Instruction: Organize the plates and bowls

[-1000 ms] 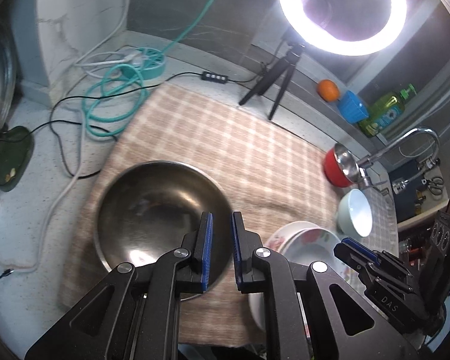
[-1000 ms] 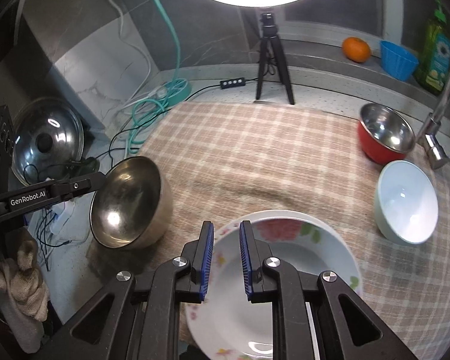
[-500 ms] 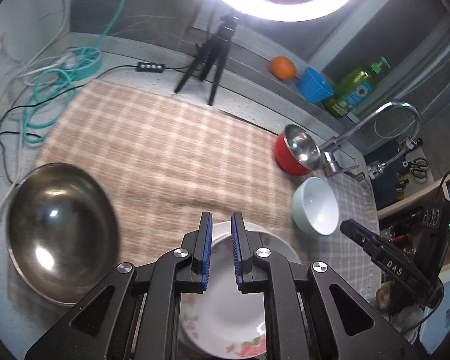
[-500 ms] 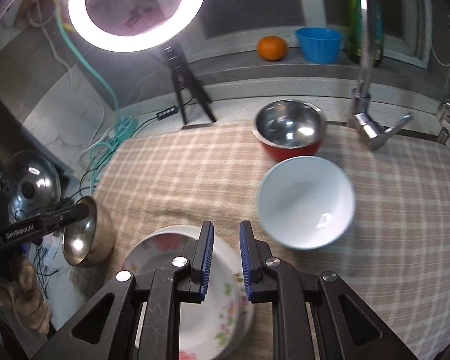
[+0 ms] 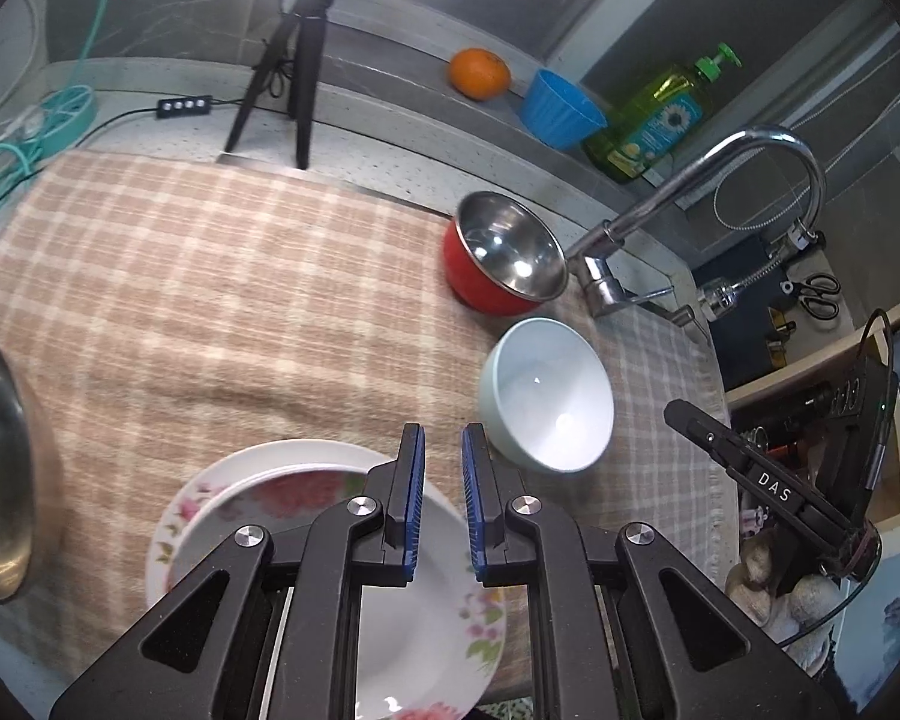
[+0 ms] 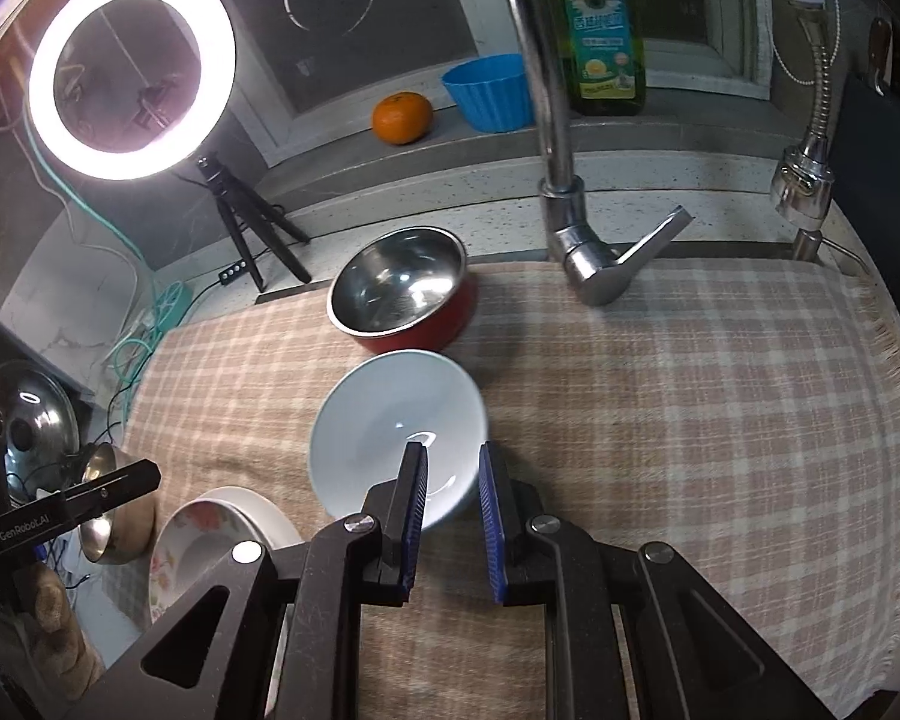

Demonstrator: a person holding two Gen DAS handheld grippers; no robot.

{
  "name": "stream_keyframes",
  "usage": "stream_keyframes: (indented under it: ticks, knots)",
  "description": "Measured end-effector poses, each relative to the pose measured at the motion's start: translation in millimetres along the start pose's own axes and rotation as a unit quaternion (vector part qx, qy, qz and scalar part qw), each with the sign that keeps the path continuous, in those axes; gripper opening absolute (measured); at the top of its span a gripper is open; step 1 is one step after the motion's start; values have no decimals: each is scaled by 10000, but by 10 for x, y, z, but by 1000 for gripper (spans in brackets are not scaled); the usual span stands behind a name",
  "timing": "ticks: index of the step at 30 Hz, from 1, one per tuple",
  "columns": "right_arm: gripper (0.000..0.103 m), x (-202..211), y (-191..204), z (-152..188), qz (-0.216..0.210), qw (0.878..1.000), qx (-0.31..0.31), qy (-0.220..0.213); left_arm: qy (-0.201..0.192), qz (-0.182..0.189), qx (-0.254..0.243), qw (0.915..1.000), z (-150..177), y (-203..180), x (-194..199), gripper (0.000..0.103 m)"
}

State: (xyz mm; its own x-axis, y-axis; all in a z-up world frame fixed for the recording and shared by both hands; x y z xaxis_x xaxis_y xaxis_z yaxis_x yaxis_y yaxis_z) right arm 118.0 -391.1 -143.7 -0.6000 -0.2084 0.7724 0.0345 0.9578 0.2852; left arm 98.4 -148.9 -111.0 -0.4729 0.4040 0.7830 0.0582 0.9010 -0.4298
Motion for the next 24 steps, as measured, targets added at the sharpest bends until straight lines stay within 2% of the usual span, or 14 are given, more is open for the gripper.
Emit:
stream_keyframes:
  ticks: [4,7,11,15,16,18,24]
  knots:
    - [17,-69,-119,-55,-52,10000,-4,67,54,-9,-106,9999,-69,-140,-128,11]
    - [24,-128,-163,-122,-110,9999,7,71,41,-3,-147,9999,-178,-235,-230,11]
    - [24,-226,-159,-295,-184,9998,72,5,-2,-74,-178,9998,-346,-302,-386,11]
    - [24,-360,-127,-462,-187,9997,149,-47,36,-79,-96,9999,-516,-291,-574,13]
    - [24,-404,-113,-504,-212,9996,158,-49,31,-101,-80,9999,-553,-280,-622,19]
    - [24,-488,-103,-571,-145,9997,178,-89,19,-175,-42,9998,-626,-254,-724,22]
    - [24,-786,-156,-674,-164,9997,-168,9,158,-315,98,9993,-817,-124,-1037,22]
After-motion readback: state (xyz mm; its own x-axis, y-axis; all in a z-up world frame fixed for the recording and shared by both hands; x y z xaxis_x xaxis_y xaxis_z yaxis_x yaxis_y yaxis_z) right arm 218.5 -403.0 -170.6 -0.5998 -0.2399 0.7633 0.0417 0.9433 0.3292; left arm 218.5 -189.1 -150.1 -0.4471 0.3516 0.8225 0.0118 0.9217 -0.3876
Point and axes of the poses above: each gripper's, at about its wrist camera, not at the fingertips, and x roughly against the way its jaws point, y to its left, z to its underside, the point moved 3 cm from there along -x, roughly the way its jaws point, and after that the axes turned 7 degrees about -y, right-handed, at the moved point
